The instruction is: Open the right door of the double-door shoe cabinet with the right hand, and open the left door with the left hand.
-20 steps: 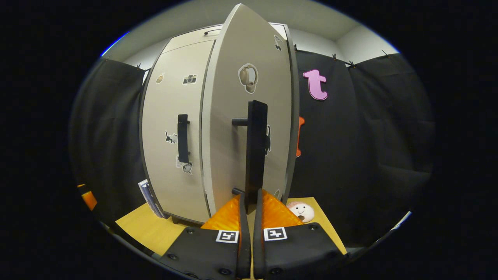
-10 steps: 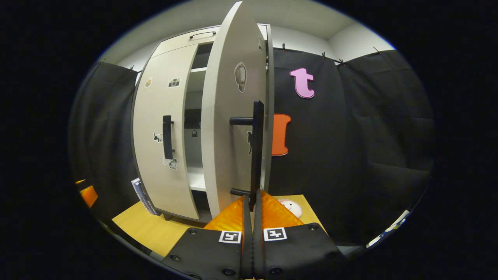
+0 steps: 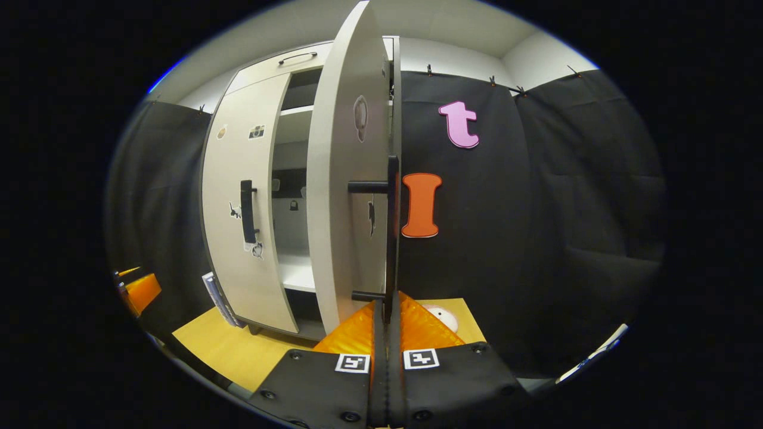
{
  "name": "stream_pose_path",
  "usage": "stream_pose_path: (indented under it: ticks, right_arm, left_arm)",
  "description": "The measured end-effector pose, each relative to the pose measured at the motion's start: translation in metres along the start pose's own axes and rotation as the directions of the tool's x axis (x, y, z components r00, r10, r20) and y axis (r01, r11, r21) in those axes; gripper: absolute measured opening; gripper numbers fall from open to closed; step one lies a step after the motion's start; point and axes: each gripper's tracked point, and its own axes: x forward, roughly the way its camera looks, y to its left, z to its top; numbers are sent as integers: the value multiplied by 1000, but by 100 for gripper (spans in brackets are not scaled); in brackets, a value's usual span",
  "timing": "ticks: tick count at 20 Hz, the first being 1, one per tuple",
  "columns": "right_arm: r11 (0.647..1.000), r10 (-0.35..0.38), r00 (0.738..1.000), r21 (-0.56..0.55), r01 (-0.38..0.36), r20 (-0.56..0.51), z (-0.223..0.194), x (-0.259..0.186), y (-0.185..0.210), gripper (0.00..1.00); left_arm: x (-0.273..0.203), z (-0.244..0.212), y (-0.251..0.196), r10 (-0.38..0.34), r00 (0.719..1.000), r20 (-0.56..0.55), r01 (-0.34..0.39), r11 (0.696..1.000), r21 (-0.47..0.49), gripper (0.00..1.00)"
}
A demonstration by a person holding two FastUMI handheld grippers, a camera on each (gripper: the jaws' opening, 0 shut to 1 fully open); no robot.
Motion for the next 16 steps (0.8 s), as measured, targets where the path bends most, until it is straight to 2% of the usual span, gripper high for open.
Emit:
stream_pose_path:
  ticks: [2, 3, 4, 5, 7, 8, 11, 13, 14, 15, 16]
  right_arm:
    - [1000, -24, 1000, 6, 24, 3, 2, -1, -12, 8]
    - [999, -41, 999, 14, 41, 8, 2, -4, -19, 8]
    - [999, -34, 999, 32, 33, 15, 4, -5, -21, 8]
    - [998, -27, 999, 54, 26, 19, 5, -7, -20, 7]
    - [997, -38, 999, 64, 36, 28, 7, -8, -28, 8]
    - [997, -47, 998, 66, 45, 35, 7, -9, -34, 8]
    - [994, -59, 997, 91, 55, 44, 9, -13, -43, 9]
    - [992, -66, 997, 108, 60, 48, 11, -17, -46, 9]
    - [991, -72, 996, 115, 65, 50, 11, -15, -50, 12]
    - [990, -79, 995, 120, 72, 54, 11, -15, -55, 23]
    - [990, -84, 995, 121, 77, 54, 11, -16, -57, 19]
  left_arm:
    - [11, 4, -6, 5, 1000, 10, -5, 1000, 5, 95]
    - [15, 7, -10, 4, 1000, 14, -4, 1000, 6, 92]
    - [20, 11, -13, 4, 1000, 22, -4, 1000, 7, 95]
    - [28, 15, -16, 1, 1000, 30, -2, 1000, 6, 92]
    - [46, 23, -24, -4, 999, 47, 3, 1000, 7, 92]
    - [54, 26, -29, -5, 999, 51, 5, 1000, 15, 95]
    - [81, 34, -43, -21, 998, 65, 18, 999, 48, 92]
    - [103, 37, -50, -33, 997, 67, 30, 999, 34, 95]
    - [113, 39, -54, -37, 997, 67, 36, 999, 19, 95]
    - [125, 41, -58, -41, 997, 68, 41, 999, 8, 92]
    - [136, 42, -58, -38, 997, 65, 38, 999, 3, 95]
